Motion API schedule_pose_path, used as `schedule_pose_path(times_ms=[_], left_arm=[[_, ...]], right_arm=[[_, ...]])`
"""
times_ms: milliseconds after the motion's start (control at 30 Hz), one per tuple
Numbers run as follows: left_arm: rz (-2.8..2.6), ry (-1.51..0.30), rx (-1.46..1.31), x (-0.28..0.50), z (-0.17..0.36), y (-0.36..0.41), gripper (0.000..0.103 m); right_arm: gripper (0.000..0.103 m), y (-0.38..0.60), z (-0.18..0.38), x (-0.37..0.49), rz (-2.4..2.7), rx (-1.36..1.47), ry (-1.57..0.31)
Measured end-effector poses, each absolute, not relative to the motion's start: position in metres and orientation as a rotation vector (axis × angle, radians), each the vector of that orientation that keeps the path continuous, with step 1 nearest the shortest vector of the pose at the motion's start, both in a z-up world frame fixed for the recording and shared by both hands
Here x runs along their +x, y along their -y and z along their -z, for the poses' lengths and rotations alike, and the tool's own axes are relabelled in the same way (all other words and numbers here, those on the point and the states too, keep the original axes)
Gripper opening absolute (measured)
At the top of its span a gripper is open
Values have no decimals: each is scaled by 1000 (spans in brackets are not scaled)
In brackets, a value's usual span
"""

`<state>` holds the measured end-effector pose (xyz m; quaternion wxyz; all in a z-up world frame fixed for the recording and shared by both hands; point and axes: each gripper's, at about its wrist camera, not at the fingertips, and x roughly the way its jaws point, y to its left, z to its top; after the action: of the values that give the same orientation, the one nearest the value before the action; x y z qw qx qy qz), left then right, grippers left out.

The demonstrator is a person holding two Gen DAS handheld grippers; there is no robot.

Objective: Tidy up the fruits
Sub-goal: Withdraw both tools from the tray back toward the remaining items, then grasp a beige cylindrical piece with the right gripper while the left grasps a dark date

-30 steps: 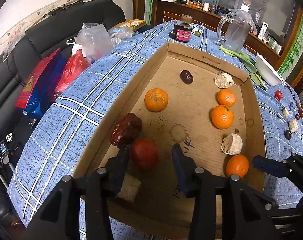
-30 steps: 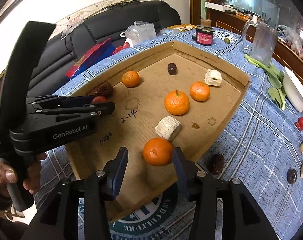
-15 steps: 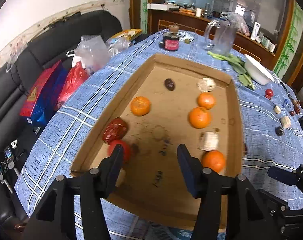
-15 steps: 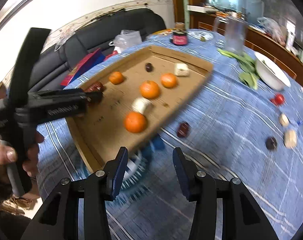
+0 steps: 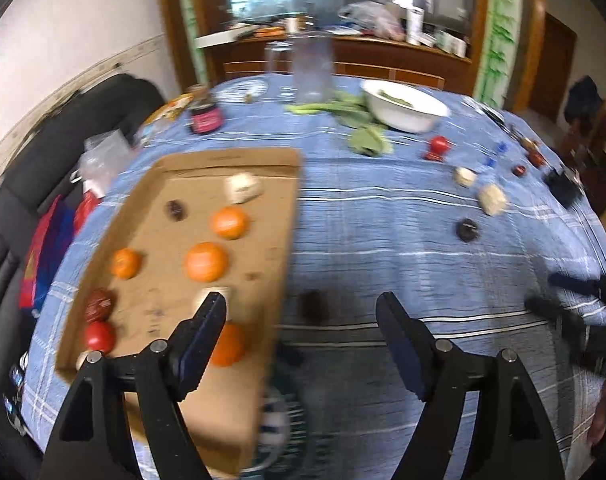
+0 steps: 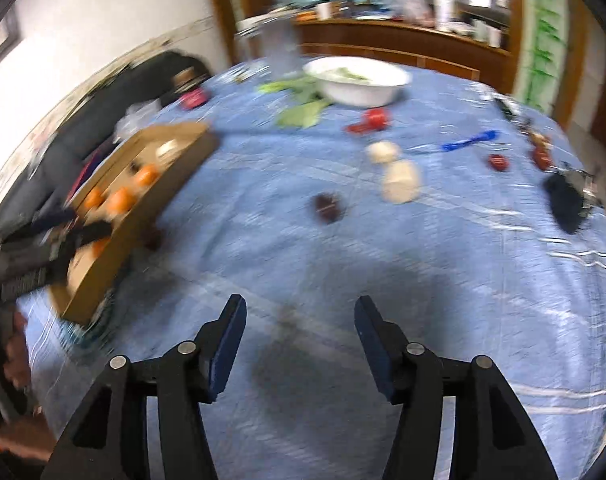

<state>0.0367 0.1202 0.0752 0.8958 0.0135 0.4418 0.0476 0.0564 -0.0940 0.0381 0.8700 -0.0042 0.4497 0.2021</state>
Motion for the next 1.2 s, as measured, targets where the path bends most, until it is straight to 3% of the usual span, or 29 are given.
schedule_pose_path(times_ms=[467,500,567,867,900,933,1033,1200], left_arm=[[-41,-1014,103,97,-43,-43,77],[-37,-1019,97,101,-41,-42,77],[-21,-1028,90,112,-37,-35,77],[77,-1050,67,149,-17,6,75],[82,-1052,55,153,-14,8,71],[85,-1059,48,156,-11,10,53],[123,-1018,57,159,-11,15,22],[157,-1017,2,149,-16,6,22]], right_arm=[[62,119,-8,185,-395,32,-967],[61,119,-6,190,-399,31,-967],[35,115,-3,195,-405,5,-965],[36,141,-7,183,-414,0,-929],[36,144,-6,181,-417,4,-932],[36,148,-6,179,-418,8,-934],[36,158,-7,174,-411,24,-936],[36,162,-12,163,-397,10,-916]])
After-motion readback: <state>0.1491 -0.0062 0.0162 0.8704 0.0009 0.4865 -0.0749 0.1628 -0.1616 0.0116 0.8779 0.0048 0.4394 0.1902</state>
